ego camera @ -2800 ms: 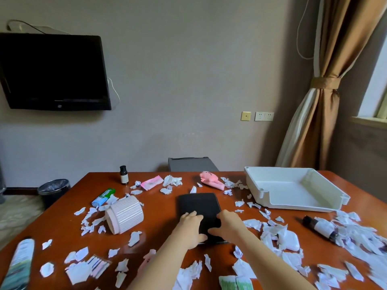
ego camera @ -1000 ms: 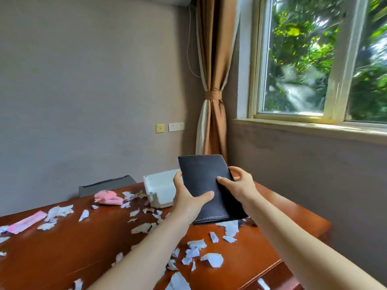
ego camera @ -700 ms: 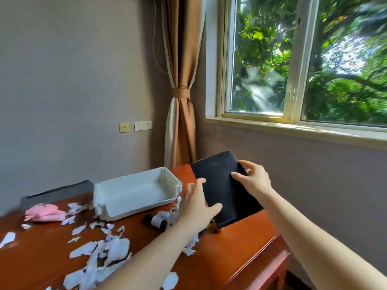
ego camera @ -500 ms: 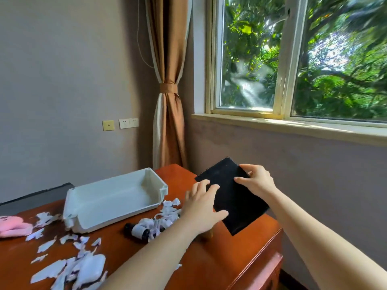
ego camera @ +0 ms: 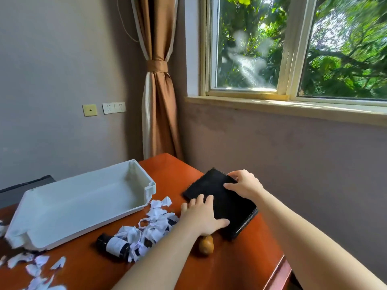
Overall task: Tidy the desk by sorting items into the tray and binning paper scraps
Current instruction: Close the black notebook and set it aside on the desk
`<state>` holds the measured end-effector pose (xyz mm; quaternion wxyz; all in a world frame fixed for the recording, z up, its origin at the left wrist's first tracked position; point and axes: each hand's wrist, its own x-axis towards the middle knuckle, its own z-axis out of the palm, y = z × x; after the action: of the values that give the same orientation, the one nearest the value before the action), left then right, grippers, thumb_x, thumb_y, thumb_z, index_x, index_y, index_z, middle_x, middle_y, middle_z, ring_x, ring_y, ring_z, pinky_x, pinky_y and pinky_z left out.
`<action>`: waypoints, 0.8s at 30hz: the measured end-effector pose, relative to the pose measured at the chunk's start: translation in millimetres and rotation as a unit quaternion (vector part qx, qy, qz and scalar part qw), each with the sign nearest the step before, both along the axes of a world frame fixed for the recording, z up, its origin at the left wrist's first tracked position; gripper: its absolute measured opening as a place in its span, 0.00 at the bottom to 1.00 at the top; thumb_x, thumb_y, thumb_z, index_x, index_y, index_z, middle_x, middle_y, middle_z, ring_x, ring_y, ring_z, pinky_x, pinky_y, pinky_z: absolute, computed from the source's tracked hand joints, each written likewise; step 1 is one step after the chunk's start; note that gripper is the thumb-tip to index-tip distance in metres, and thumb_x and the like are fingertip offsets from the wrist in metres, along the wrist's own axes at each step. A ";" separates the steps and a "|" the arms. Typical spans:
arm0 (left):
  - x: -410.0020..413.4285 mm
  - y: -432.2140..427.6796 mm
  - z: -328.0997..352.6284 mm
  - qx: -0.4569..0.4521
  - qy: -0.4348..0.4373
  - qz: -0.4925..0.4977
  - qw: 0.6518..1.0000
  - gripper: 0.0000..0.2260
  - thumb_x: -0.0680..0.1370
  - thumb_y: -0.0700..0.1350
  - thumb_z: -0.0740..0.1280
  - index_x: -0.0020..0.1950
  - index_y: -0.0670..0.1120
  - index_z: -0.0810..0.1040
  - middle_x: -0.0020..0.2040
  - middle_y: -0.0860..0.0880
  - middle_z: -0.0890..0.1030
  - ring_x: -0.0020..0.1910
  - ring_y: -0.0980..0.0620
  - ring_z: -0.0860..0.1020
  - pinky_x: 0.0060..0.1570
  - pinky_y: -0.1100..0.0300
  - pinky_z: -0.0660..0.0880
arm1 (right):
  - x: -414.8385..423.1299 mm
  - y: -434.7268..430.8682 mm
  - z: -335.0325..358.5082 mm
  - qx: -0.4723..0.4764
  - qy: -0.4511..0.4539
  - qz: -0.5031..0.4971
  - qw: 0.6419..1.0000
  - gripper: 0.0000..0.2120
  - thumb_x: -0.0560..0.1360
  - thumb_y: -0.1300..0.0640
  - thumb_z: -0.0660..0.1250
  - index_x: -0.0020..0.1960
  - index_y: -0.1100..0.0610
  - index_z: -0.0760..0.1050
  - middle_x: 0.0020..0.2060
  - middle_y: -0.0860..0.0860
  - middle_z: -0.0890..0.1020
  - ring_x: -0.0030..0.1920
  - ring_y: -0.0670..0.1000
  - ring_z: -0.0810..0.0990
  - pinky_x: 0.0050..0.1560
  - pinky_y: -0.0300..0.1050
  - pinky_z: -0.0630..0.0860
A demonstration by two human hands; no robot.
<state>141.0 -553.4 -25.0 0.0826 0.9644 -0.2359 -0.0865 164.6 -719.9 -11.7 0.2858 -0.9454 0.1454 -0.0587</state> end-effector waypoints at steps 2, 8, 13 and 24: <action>8.8 0.5 -1.1 0.003 -0.005 0.012 1.000 0.36 0.75 0.65 0.58 0.77 0.50 0.50 0.78 0.46 0.53 0.76 0.43 0.53 0.73 0.43 0.52 | 14.3 5.2 -11.9 -0.020 0.016 -0.004 1.000 0.11 0.74 0.50 0.64 0.54 0.52 0.77 0.52 0.51 0.82 0.55 0.56 0.79 0.51 0.47 0.75; 27.5 -3.9 -1.1 0.020 0.005 0.033 0.999 0.38 0.74 0.67 0.57 0.77 0.49 0.50 0.78 0.44 0.53 0.76 0.41 0.51 0.73 0.45 0.53 | 36.9 24.3 -37.5 -0.070 -0.024 -0.041 0.996 0.10 0.77 0.49 0.60 0.47 0.54 0.76 0.52 0.54 0.80 0.57 0.59 0.73 0.53 0.50 0.70; 33.2 -0.3 -2.2 0.022 0.005 0.028 0.999 0.36 0.75 0.67 0.56 0.77 0.50 0.51 0.78 0.46 0.53 0.76 0.42 0.52 0.73 0.45 0.55 | 32.4 27.6 -47.5 -0.106 -0.085 -0.052 0.989 0.13 0.78 0.50 0.59 0.56 0.53 0.78 0.55 0.53 0.76 0.59 0.57 0.69 0.56 0.49 0.69; 5.5 42.7 23.1 -0.031 -0.035 0.005 0.999 0.24 0.81 0.51 0.57 0.76 0.47 0.59 0.74 0.46 0.64 0.73 0.45 0.62 0.69 0.49 0.62 | 1.5 54.6 0.0 -0.178 -0.108 -0.002 0.978 0.12 0.79 0.53 0.61 0.60 0.53 0.76 0.58 0.53 0.75 0.60 0.56 0.69 0.56 0.47 0.68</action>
<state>146.5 -510.7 -1.9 0.1042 0.9650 -0.2364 -0.0454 166.1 -665.3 -11.7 0.1273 -0.9688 0.1027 -0.1861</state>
